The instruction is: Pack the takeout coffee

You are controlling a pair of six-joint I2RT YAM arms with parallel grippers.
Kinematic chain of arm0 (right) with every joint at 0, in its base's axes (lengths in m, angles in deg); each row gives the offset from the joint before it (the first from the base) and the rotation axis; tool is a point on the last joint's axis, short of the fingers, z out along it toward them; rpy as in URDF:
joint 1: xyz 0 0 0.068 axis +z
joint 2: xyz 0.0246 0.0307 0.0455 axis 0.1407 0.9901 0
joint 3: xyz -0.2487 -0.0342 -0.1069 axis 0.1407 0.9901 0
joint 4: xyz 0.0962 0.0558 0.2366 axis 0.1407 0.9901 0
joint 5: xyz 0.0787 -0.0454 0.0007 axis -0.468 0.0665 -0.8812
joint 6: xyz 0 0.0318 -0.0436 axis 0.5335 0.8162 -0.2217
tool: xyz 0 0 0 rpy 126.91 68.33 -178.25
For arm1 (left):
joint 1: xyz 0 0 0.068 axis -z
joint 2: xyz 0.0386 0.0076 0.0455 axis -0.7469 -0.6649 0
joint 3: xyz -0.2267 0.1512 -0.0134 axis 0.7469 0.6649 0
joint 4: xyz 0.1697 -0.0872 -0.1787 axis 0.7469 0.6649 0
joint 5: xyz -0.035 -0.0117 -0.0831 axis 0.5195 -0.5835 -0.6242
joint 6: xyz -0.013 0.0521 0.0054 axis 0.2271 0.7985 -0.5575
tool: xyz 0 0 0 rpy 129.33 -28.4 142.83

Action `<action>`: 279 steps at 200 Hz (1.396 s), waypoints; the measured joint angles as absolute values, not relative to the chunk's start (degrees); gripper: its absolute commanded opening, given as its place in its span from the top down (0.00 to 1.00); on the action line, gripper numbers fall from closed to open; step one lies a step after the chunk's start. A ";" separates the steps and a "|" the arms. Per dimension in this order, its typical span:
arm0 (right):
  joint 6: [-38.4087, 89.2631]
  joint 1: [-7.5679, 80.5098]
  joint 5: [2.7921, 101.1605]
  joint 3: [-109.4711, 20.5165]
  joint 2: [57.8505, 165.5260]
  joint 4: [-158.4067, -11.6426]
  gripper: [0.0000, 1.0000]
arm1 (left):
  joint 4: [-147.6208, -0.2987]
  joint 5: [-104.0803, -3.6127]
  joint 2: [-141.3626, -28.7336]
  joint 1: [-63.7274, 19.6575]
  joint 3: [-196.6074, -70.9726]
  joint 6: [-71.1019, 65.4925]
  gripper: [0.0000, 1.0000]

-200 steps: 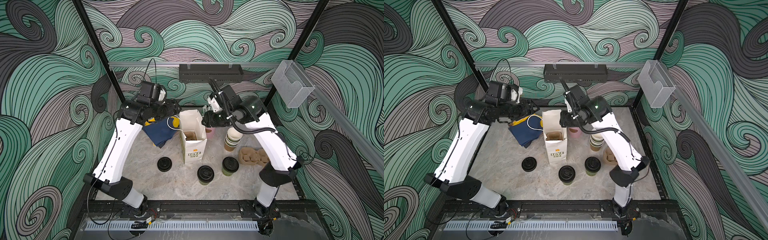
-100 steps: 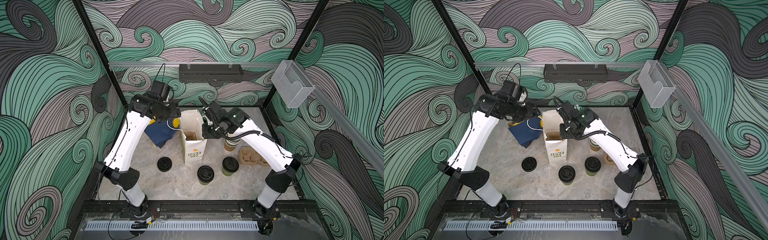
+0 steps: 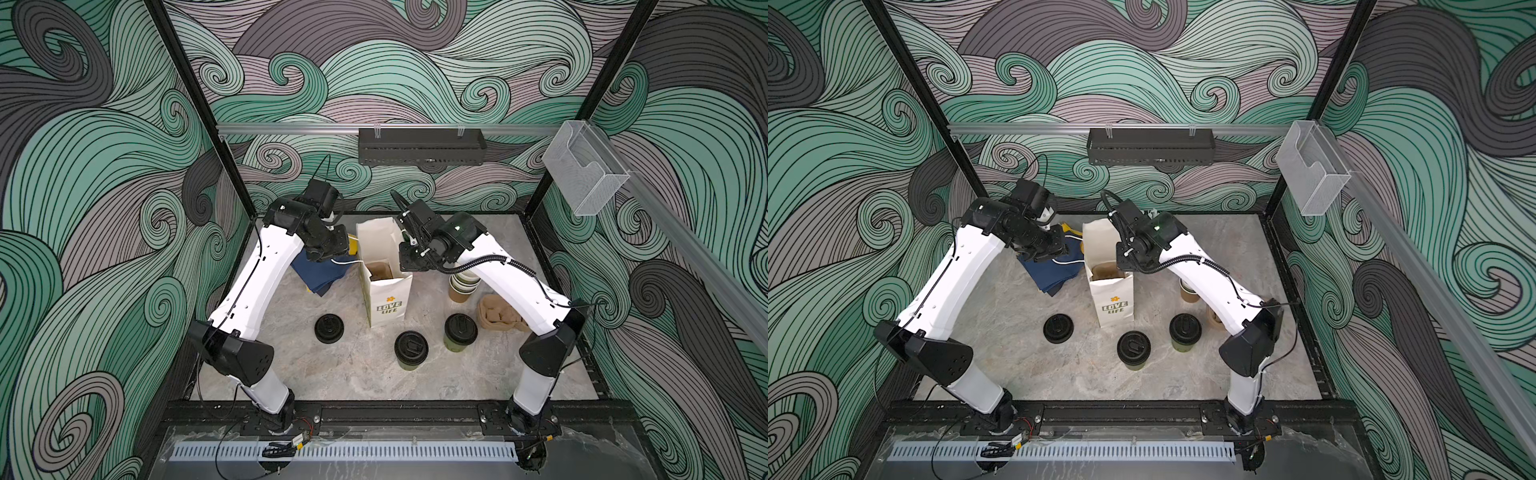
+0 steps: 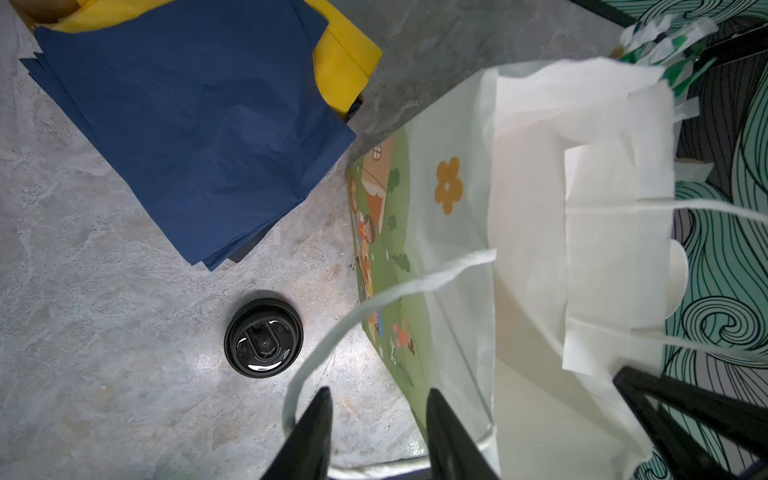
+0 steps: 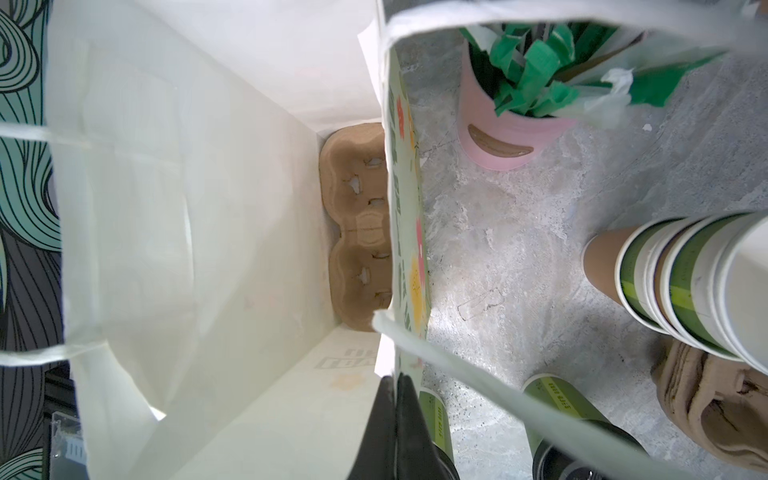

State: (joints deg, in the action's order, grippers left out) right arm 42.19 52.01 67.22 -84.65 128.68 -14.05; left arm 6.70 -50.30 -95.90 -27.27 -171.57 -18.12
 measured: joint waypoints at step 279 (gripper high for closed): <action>29.16 47.81 61.19 -89.83 132.22 -9.43 1.00 | -3.37 -62.19 -89.14 -33.06 -163.63 -21.38 0.70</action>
